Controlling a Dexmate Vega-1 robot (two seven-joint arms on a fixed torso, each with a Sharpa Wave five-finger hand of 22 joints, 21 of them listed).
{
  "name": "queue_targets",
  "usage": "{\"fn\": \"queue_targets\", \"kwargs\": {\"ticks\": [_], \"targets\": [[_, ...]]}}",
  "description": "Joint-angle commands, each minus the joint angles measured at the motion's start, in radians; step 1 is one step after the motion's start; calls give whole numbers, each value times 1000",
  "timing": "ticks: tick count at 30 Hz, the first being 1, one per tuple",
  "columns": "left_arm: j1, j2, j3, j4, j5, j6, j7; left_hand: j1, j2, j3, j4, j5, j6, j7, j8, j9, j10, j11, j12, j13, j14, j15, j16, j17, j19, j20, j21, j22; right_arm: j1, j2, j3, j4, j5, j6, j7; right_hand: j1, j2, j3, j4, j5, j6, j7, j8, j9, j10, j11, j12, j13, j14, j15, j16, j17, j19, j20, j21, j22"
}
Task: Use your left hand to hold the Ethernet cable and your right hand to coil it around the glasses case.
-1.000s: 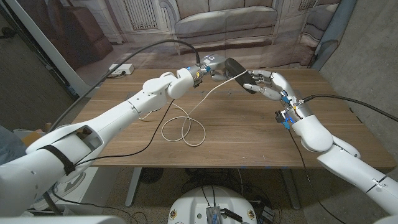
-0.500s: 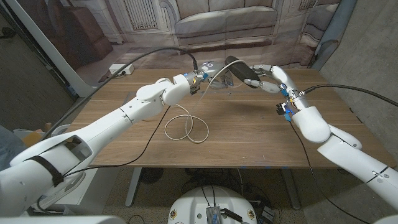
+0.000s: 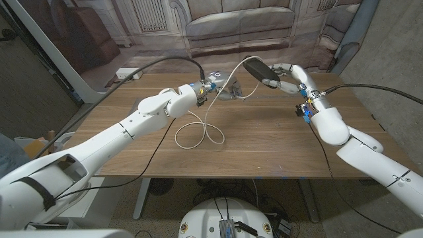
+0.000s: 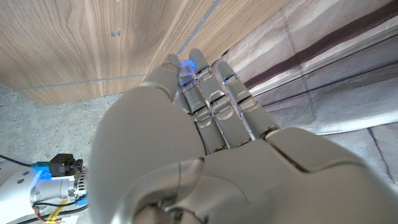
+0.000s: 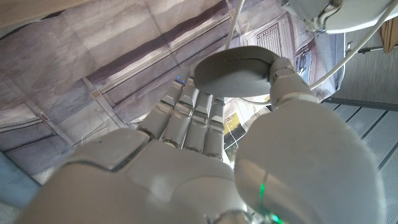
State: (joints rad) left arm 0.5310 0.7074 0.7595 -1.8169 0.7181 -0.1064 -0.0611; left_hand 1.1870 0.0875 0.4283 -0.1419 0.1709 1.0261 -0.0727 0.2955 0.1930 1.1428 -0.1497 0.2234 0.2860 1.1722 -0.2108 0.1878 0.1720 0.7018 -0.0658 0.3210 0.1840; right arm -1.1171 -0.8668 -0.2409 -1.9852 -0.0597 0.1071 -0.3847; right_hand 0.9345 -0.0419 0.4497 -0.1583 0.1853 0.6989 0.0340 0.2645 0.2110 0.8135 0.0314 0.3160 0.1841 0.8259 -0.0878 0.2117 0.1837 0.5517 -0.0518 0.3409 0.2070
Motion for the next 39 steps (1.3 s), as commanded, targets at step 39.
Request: {"fn": "queue_targets", "kwargs": {"ticks": [39], "targets": [[31, 131, -129, -418, 258, -62, -240, 0, -2, 33, 19, 5, 67, 44, -3, 5, 17, -14, 1, 23, 24, -9, 10, 16, -4, -89, -8, 3, 39, 25, -90, 142, -2, -20, -30, 156, 160, 1, 5, 4, 203, -181, 5, 6, 253, -219, 11, 3, 55, -140, 5, 5, 15, -106, 10, 3]]}}
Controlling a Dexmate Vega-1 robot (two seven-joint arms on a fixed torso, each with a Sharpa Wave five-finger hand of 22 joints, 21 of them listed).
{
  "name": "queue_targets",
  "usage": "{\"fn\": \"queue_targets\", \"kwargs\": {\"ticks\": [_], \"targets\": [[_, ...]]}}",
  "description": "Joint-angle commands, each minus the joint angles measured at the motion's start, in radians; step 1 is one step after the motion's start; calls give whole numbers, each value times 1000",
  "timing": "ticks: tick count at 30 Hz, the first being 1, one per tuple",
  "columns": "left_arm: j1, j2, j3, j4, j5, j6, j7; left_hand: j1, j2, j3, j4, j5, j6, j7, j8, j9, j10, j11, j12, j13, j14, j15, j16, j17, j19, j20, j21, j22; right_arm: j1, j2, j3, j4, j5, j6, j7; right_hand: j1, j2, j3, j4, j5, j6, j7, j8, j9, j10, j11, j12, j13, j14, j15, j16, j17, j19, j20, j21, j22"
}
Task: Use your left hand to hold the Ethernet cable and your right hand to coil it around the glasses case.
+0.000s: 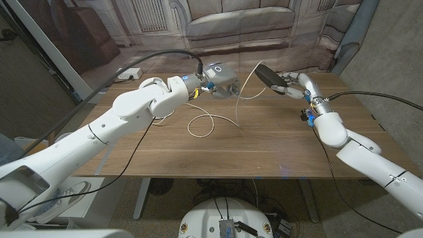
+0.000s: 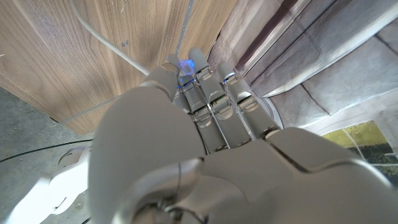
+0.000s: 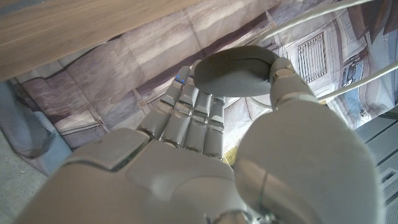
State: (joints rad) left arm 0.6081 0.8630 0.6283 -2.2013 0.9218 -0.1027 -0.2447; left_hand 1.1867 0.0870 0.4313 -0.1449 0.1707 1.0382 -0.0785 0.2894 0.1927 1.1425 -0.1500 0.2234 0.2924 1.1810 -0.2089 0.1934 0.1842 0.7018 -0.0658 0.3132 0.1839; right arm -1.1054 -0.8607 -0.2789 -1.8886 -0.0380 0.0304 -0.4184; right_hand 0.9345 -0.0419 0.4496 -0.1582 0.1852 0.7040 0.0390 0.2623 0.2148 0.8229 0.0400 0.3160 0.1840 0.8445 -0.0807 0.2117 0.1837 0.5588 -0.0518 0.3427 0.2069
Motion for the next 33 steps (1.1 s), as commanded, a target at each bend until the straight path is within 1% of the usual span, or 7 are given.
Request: {"fn": "queue_targets", "kwargs": {"ticks": [1, 4, 10, 14, 25, 31, 33], "targets": [[-51, -28, 5, -34, 56, -73, -63, 0, -1, 30, 22, 5, 56, 47, 3, 6, 17, -14, 1, 17, 16, -11, 5, 3, -4, -89, 0, 3, 32, 20, -59, 48, -32, 59, 3, 156, 160, 1, 5, 4, 198, -189, 6, 3, 243, -229, 11, 3, 37, -146, 5, 5, 9, -105, 9, 3], [-70, -41, 13, -33, 61, -99, -77, 0, -3, 31, 22, 5, 55, 48, 2, 6, 15, -16, 0, 19, 13, -12, 4, 4, -7, -88, -1, 3, 44, 24, -76, 55, -44, 64, 10, 156, 159, -1, 5, 3, 200, -193, 7, 3, 242, -231, 10, 3, 39, -146, 6, 6, 10, -105, 9, 3], [-102, -74, 13, -14, 44, -114, -102, 0, -1, 33, 22, 6, 51, 44, 0, 6, 14, -15, -1, 21, 12, -12, 4, 5, -10, -87, -3, 3, 42, 28, -84, 60, -41, 85, 13, 155, 159, -2, 6, 3, 204, -194, 7, 3, 242, -233, 9, 3, 40, -146, 4, 5, 12, -104, 11, 3], [-140, -111, 15, 31, 4, -110, -124, -1, -1, 34, 23, 6, 51, 43, 0, 6, 16, -17, 0, 23, 12, -11, 4, 5, -14, -87, -4, 3, 28, 24, -87, 48, -42, 90, 15, 154, 158, -4, 6, 2, 204, -196, 6, 3, 242, -235, 8, 3, 41, -145, 4, 5, 12, -104, 11, 4], [-261, -192, 32, 169, -204, -103, -191, -2, -1, 37, 23, 6, 53, 42, 0, 7, 19, -21, 0, 29, 11, -12, 5, 6, -16, -85, -5, 3, 2, 14, -89, 27, -37, 87, 24, 153, 159, -7, 8, 1, 208, -196, 5, 3, 243, -236, 6, 3, 43, -145, 2, 5, 13, -104, 13, 4], [-327, -237, 63, 258, -266, -92, -197, -4, -1, 38, 25, 5, 51, 43, -1, 7, 20, -22, 1, 32, 12, -11, 5, 7, -16, -84, -6, 3, -6, 12, -91, 20, -35, 120, 29, 153, 159, -8, 8, 0, 209, -197, 4, 3, 244, -237, 5, 3, 43, -145, 0, 4, 14, -105, 14, 4], [-345, -251, 74, 289, -281, -86, -196, -4, -1, 39, 24, 5, 51, 44, -1, 7, 20, -18, 0, 33, 12, -11, 5, 6, -14, -84, -5, 3, -12, 12, -86, 20, 1, 149, 50, 152, 159, -9, 8, 0, 211, -196, 5, 3, 245, -236, 5, 3, 44, -144, 0, 4, 14, -105, 14, 4]]}}
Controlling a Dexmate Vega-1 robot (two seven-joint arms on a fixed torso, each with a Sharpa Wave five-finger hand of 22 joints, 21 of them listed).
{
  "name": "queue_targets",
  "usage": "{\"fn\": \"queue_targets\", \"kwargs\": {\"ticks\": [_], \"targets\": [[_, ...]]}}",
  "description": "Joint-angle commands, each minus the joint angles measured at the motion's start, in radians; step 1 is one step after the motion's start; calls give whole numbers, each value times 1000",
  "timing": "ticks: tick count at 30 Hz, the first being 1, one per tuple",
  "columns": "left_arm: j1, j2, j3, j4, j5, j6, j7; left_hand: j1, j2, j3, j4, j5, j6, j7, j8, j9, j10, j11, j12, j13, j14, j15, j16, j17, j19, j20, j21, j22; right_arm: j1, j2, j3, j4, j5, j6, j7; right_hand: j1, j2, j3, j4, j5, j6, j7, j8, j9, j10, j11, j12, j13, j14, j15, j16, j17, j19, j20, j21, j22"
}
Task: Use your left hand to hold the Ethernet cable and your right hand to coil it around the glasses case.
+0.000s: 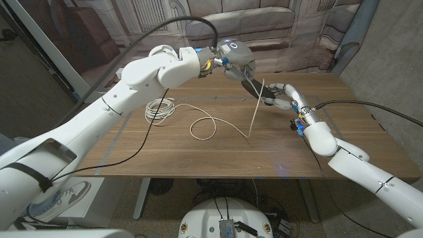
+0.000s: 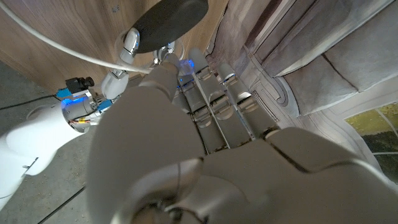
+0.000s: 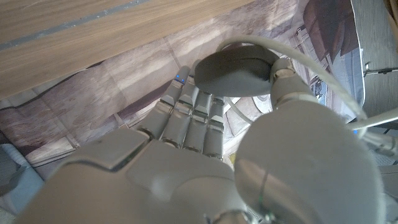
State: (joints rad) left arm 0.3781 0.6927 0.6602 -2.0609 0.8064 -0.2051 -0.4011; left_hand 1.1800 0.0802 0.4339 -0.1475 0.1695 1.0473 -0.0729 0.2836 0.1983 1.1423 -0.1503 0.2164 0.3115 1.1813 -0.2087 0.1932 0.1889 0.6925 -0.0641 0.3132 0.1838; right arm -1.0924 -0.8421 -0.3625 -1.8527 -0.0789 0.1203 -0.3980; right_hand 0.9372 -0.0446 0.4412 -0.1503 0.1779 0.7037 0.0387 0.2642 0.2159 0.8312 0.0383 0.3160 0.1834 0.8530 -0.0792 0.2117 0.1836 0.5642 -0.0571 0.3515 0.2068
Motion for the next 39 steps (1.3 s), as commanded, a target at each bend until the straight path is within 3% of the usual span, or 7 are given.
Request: {"fn": "queue_targets", "kwargs": {"ticks": [1, 4, 9, 20, 39], "targets": [[-124, -87, 47, 165, -175, 19, -41, 3, 5, 36, 27, 6, 42, 39, 4, 2, 19, -18, 7, 15, 11, -11, 5, 2, -5, -86, -5, 3, -28, -4, 1, -12, 68, 81, 41, 150, 161, 0, 1, 7, 212, -196, 3, 2, 237, -235, 5, 4, 35, -146, 0, 4, 9, -100, 5, 4], [-155, -106, 64, 214, -201, 30, -50, 2, 5, 37, 27, 6, 40, 38, 4, 2, 17, -18, 6, 16, 10, -11, 5, 2, -5, -86, -5, 3, -39, -1, 5, -10, 97, 125, 54, 150, 162, -1, 0, 7, 213, -197, 3, 2, 237, -235, 5, 4, 36, -147, 0, 5, 8, -100, 5, 4], [-191, -129, 78, 279, -236, 49, -40, 3, 6, 39, 27, 6, 40, 42, 3, 2, 20, -17, 7, 19, 11, -12, 5, 2, -6, -85, -6, 3, -54, -6, 6, -30, 76, 115, 50, 152, 163, -2, 0, 6, 215, -195, 2, 2, 240, -235, 5, 4, 38, -148, 0, 5, 9, -100, 6, 4], [-245, -172, 116, 406, -219, 96, 56, 1, 5, 42, 27, 6, 39, 43, 2, 3, 20, -18, 7, 25, 12, -11, 6, 2, -6, -84, -6, 3, -78, -20, 18, -60, 63, 174, 57, 154, 166, -4, 0, 5, 220, -195, 2, 2, 244, -235, 5, 4, 50, -149, 4, 7, 8, -101, 7, 5], [-372, -290, 227, 745, -236, 80, 164, -3, 4, 46, 30, 6, 41, 38, 3, 3, 25, -22, 9, 35, 14, -9, 7, 3, -12, -80, -9, 4, -75, -12, 57, -70, 166, 405, 148, 164, 176, -13, -1, 4, 220, -195, -3, 2, 243, -238, 5, 11, 69, -154, 14, 15, 1, -106, 7, 6]]}}
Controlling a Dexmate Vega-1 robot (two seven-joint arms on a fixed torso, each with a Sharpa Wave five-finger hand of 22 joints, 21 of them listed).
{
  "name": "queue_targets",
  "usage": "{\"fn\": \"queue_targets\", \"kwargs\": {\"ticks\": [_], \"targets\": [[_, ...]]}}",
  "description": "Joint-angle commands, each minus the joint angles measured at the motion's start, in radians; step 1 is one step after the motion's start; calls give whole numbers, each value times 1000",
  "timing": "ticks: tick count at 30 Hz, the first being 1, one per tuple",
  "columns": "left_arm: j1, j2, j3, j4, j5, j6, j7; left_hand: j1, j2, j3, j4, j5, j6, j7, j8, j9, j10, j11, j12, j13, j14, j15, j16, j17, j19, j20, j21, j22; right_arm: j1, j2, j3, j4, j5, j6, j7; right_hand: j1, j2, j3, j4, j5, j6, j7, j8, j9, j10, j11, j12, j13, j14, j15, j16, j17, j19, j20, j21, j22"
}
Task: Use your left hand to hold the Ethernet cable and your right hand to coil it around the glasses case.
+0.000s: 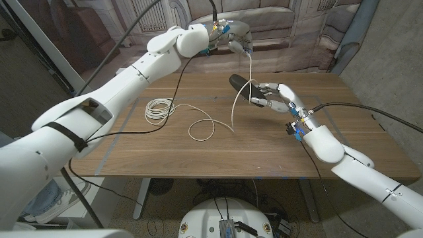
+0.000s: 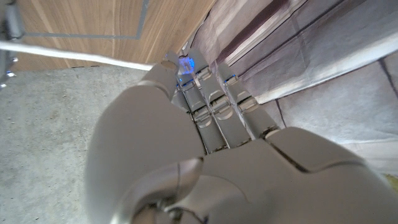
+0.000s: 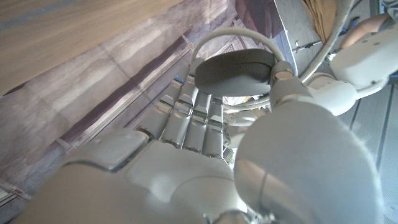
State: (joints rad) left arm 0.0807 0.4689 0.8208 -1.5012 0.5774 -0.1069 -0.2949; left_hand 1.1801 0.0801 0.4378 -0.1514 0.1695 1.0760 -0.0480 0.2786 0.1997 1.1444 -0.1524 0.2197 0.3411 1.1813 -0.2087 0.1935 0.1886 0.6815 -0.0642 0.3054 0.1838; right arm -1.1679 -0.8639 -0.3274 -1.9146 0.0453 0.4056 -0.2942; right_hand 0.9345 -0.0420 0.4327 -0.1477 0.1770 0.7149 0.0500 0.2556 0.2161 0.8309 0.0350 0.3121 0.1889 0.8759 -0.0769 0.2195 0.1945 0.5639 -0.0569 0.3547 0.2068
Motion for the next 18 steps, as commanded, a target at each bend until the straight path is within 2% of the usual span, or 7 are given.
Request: {"fn": "queue_targets", "kwargs": {"ticks": [1, 10, 14, 18], "targets": [[-79, -71, 72, 197, -6, -21, 61, -3, 4, 42, 33, 6, 14, 13, 9, 2, 23, -19, 5, 6, 14, -9, 7, 3, -1, -81, -1, 4, 0, 11, 24, -9, 47, 129, 48, 167, 173, -5, -4, 5, 209, -206, 5, 2, 244, -235, 9, 6, 46, -157, 7, 5, 0, -107, 4, 6], [-105, -99, 103, 280, -18, -47, 89, -6, 3, 44, 34, 6, 14, 10, 8, 2, 24, -21, 5, 10, 14, -8, 7, 3, -5, -80, -2, 4, 13, 24, 33, 2, 104, 203, 94, 169, 178, -8, -3, 4, 211, -205, 4, 3, 242, -236, 11, 11, 46, -155, 7, 6, -2, -109, 4, 6], [-104, -106, 110, 312, -36, -55, 92, -6, 2, 45, 34, 6, 14, 10, 8, 2, 23, -22, 4, 12, 14, -9, 7, 3, -7, -79, -3, 4, 12, 38, 47, 8, 96, 205, 83, 171, 179, -10, -4, 3, 212, -205, 4, 3, 241, -236, 12, 13, 44, -155, 5, 6, -2, -108, 5, 7], [-88, -99, 108, 313, -58, -61, 94, -7, 2, 46, 34, 6, 14, 12, 9, 2, 23, -20, 4, 13, 14, -9, 6, 3, -7, -78, -3, 4, 12, 54, 55, 18, 101, 205, 73, 170, 180, -12, -2, 3, 211, -208, 3, 3, 243, -235, 13, 15, 40, -153, 3, 6, -3, -108, 5, 7]]}}
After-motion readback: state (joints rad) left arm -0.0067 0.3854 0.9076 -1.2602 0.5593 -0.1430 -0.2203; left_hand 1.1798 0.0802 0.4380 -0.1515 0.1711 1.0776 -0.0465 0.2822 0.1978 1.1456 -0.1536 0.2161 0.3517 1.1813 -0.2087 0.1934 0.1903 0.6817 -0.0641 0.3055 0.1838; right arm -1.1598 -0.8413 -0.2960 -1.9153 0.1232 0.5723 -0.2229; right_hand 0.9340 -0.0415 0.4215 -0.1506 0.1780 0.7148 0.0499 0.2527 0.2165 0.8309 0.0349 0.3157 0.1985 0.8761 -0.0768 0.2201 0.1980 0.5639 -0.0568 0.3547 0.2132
